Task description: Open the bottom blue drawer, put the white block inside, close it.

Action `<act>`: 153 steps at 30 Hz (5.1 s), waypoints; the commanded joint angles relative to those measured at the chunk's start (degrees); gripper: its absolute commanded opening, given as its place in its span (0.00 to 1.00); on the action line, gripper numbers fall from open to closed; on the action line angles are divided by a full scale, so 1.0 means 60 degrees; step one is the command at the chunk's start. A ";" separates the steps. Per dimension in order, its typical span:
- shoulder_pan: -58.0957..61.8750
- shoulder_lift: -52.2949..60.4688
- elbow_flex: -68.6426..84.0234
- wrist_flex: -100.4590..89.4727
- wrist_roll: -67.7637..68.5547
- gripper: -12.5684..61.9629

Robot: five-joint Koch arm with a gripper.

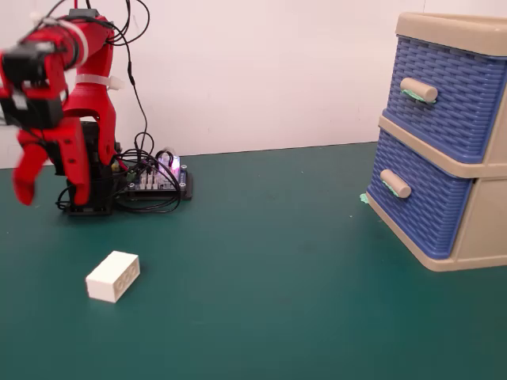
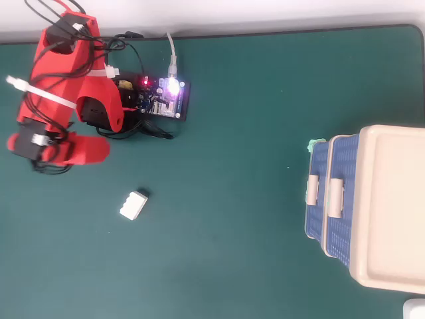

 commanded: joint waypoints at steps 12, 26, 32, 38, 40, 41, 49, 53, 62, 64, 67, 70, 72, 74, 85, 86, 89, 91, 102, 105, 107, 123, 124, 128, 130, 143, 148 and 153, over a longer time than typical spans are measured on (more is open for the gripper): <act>-1.1045 -0.0425 -0.2388 -0.5303 1.2583 0.62; -1.4766 -0.5874 0.2974 -2.3511 1.5747 0.62; -1.4941 -0.9844 0.0732 -2.6455 1.5439 0.62; -1.4956 -1.1016 -0.1143 -2.6455 1.5293 0.62; -1.4971 -1.1528 -0.1978 -2.6440 1.5190 0.61; -1.4971 -1.1821 -0.2402 -2.6426 1.5103 0.61; -1.5015 -1.2861 -0.4702 -2.4785 1.4531 0.53; -1.5103 -1.2817 -0.4819 -2.4038 1.4531 0.40; -1.5439 -1.3389 -0.6343 -2.3013 1.4517 0.38; -1.5483 -1.3550 -0.6621 -2.2485 1.4517 0.28; -1.5425 -1.3477 -0.6665 -2.1021 1.4517 0.06; -1.5366 -1.3447 -0.6665 -2.0581 1.4531 0.06; -1.5352 -1.3418 -0.6577 -2.0581 1.4546 0.06; -1.5220 -1.3037 -0.5991 -2.0566 1.4561 0.06; -1.4268 -0.7148 0.1890 -2.0508 1.5366 0.06; -1.4194 -0.6855 0.2256 -2.0479 1.5366 0.06; -1.4136 -0.6460 0.2549 -1.9922 1.5366 0.17; -1.4165 -0.6328 0.2490 -1.9644 1.5381 0.46; -1.1045 -0.1055 -0.2651 -0.3677 1.3462 0.63; -0.8979 -0.2241 -0.4497 -0.0088 1.1895 0.63; -0.8013 -0.2842 -0.4614 0.0015 1.1045 0.63; -0.5610 -0.3970 -0.2197 -0.4497 0.9053 0.63; -0.5610 -0.4102 -0.2065 -0.4775 0.9053 0.63; -0.5625 -0.4585 -0.1187 -0.6284 0.9053 0.63; -0.5640 -0.4717 -0.0747 -0.6870 0.9053 0.63; -0.5757 -0.5127 0.0293 -0.8320 0.9067 0.57; -0.5728 -0.5068 0.0278 -0.8159 0.9023 0.13; -0.5684 -0.5054 0.0278 -0.8130 0.8994 0.06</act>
